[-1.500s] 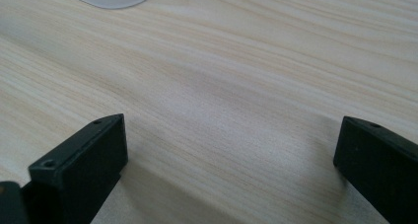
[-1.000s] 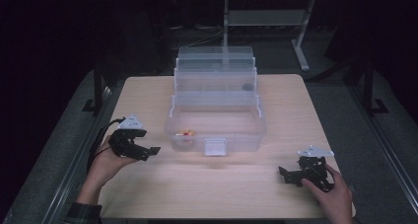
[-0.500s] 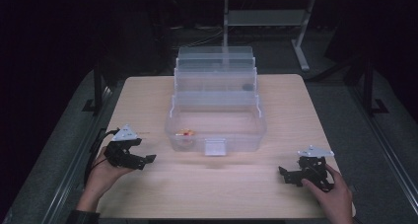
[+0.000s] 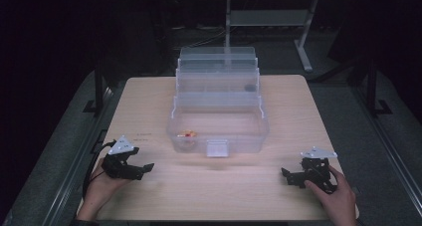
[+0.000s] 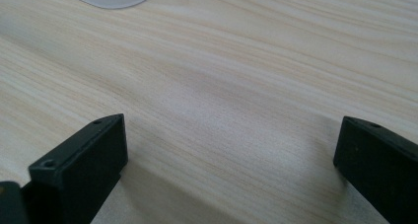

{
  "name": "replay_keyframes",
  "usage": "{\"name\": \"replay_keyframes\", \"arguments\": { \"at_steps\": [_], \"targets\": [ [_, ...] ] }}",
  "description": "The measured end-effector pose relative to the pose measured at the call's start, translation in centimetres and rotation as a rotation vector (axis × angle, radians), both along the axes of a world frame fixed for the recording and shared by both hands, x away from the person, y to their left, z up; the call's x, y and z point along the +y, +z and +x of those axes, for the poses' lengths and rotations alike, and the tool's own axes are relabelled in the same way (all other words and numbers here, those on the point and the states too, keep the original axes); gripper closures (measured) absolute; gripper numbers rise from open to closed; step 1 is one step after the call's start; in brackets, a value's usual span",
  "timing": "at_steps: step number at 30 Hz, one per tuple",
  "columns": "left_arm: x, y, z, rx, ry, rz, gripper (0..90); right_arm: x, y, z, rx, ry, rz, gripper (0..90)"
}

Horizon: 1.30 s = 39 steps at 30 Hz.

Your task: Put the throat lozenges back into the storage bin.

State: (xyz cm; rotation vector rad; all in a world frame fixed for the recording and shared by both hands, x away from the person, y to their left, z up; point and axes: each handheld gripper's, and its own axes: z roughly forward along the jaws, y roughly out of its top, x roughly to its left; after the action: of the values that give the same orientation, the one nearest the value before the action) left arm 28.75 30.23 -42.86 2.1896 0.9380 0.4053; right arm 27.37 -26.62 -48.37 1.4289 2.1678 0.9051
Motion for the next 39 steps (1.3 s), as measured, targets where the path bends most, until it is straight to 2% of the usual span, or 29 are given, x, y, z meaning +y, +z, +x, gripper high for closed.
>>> {"name": "replay_keyframes", "arguments": {
  "at_steps": [19, 28, 31, 39],
  "targets": [
    [1.1, -2.8, -1.6, 0.023, 0.016, 0.031, 14.4, 0.0, 0.0, 0.0, 0.000, 0.000, 0.000, 0.0],
    [1.4, -3.8, -2.1, 0.049, 0.018, 0.045, 13.7, 0.0, 0.0, 0.0, 0.000, 0.000, 0.000, 0.0],
    [1.6, -3.9, -2.2, 0.042, 0.020, 0.037, 13.2, 0.0, 0.0, 0.0, 0.000, 0.000, 0.000, 0.0],
    [2.0, -4.5, -2.6, -0.006, 0.015, -0.002, 12.2, 0.0, 0.0, 0.0, 0.000, 0.001, 0.000, 0.0]
  ]
}}
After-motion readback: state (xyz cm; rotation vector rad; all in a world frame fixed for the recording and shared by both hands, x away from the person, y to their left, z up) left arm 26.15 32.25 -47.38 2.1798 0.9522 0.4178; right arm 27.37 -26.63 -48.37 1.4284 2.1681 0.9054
